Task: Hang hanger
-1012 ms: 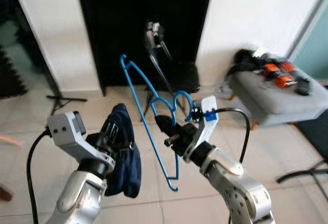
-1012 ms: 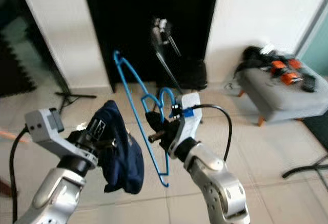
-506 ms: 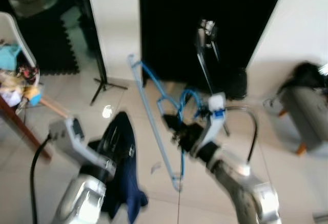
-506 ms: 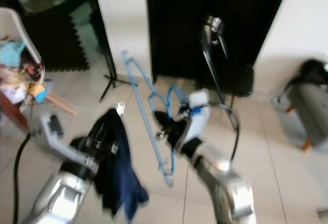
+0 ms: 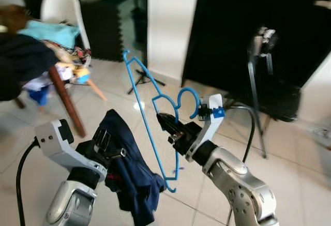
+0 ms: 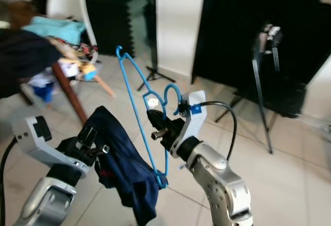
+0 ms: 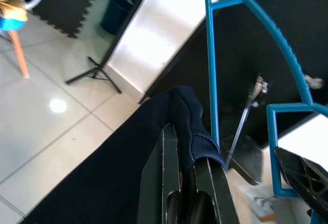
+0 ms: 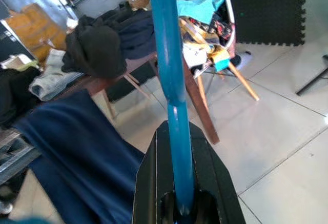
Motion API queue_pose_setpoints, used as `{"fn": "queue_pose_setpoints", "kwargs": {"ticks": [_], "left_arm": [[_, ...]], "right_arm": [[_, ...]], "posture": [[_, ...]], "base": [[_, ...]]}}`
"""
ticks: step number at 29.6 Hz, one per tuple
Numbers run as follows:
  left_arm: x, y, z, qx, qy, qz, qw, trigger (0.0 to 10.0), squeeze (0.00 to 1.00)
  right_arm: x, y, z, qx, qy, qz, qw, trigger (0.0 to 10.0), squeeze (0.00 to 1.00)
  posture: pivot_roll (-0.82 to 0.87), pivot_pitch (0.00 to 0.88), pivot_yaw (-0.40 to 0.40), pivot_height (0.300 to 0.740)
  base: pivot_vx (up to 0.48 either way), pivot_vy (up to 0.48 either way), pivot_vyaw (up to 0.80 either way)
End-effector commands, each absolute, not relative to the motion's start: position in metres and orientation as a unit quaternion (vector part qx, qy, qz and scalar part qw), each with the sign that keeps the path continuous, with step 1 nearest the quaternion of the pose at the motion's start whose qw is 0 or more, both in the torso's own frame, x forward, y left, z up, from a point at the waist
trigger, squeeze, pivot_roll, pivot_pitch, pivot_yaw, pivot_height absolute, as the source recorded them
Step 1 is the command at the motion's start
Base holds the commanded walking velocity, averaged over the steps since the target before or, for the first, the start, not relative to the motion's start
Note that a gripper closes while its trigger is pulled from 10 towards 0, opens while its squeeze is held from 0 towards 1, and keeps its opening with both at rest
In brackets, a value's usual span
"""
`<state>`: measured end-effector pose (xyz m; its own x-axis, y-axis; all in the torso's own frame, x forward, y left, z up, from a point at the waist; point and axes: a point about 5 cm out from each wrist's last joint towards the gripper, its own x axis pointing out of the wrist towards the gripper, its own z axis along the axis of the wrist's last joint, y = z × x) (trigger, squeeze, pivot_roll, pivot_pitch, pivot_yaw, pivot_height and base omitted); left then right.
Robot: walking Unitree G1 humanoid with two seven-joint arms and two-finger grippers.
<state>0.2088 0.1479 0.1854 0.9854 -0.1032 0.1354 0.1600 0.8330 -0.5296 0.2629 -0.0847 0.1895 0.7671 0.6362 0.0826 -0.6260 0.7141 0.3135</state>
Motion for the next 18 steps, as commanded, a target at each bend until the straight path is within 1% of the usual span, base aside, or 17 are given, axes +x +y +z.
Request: {"fn": "queue_pose_setpoints", "kwargs": {"ticks": [1, 2, 4, 5, 7, 8, 11, 12, 14, 15, 17, 18], "left_arm": [[0.209, 0.147, 0.193, -0.269, -0.066, -0.08, 0.957, 10.0, 0.0], [0.209, 0.147, 0.193, -0.269, -0.066, -0.08, 0.957, 10.0, 0.0], [0.217, 0.146, 0.199, -0.219, -0.078, -0.091, 0.968, 10.0, 0.0], [0.217, 0.146, 0.199, -0.219, -0.078, -0.091, 0.968, 10.0, 0.0], [0.225, 0.143, 0.204, -0.154, -0.086, -0.109, 0.978, 10.0, 0.0], [0.225, 0.143, 0.204, -0.154, -0.086, -0.109, 0.978, 10.0, 0.0], [0.228, 0.138, 0.202, -0.107, -0.082, -0.127, 0.983, 10.0, 0.0], [0.229, 0.137, 0.201, -0.092, -0.08, -0.131, 0.984, 10.0, 0.0], [0.23, 0.136, 0.2, -0.081, -0.079, -0.133, 0.985, 10.0, 0.0], [0.234, 0.138, 0.197, -0.066, -0.077, -0.134, 0.986, 10.0, 0.0], [0.236, 0.14, 0.196, -0.064, -0.078, -0.133, 0.986, 10.0, 0.0], [0.239, 0.143, 0.195, -0.066, -0.078, -0.128, 0.986, 10.0, 0.0]], "right_arm": [[0.262, -0.087, 0.189, 0.171, 0.016, 0.338, 0.925, 10.0, 0.0], [0.262, -0.087, 0.189, 0.171, 0.016, 0.338, 0.925, 10.0, 0.0], [0.264, -0.088, 0.189, 0.178, 0.011, 0.332, 0.926, 10.0, 0.0], [0.264, -0.088, 0.189, 0.178, 0.011, 0.332, 0.926, 10.0, 0.0], [0.27, -0.09, 0.189, 0.191, 0.006, 0.317, 0.929, 10.0, 0.0], [0.27, -0.09, 0.189, 0.191, 0.006, 0.317, 0.929, 10.0, 0.0], [0.276, -0.093, 0.187, 0.205, 0.006, 0.305, 0.93, 10.0, 0.0], [0.278, -0.094, 0.185, 0.209, 0.004, 0.298, 0.931, 10.0, 0.0], [0.279, -0.095, 0.184, 0.212, 0.004, 0.294, 0.932, 10.0, 0.0], [0.282, -0.096, 0.18, 0.219, 0.002, 0.282, 0.934, 10.0, 0.0], [0.283, -0.096, 0.179, 0.221, 0.001, 0.279, 0.934, 10.0, 0.0], [0.285, -0.095, 0.177, 0.221, 0.001, 0.276, 0.935, 10.0, 0.0]], "posture": [[0.03, 0.107, -0.056, 0.74], [0.03, 0.107, -0.056, 0.74], [0.03, 0.099, -0.035, 0.74], [0.03, 0.099, -0.035, 0.74], [0.04, 0.079, -0.03, 0.74], [0.04, 0.079, -0.03, 0.74], [0.05, 0.069, -0.017, 0.74], [0.06, 0.048, 0.005, 0.74], [0.06, 0.048, 0.005, 0.74], [0.06, 0.017, 0.033, 0.74], [0.06, 0.017, 0.033, 0.74], [0.05, 0.0, 0.042, 0.74]], "base": [[0.0, 0.0, 0.74], [0.0, 0.0, 0.74], [0.0, 0.0, 0.74], [0.0, 0.0, 0.74], [0.0, 0.0, 0.74], [0.0, 0.0, 0.74], [0.0, 0.0, 0.74], [0.0, 0.0, 0.74], [0.0, 0.0, 0.74], [0.0, 0.0, 0.74], [0.24, 0.0, 0.73], [0.292, 0.0, 0.48]]}}
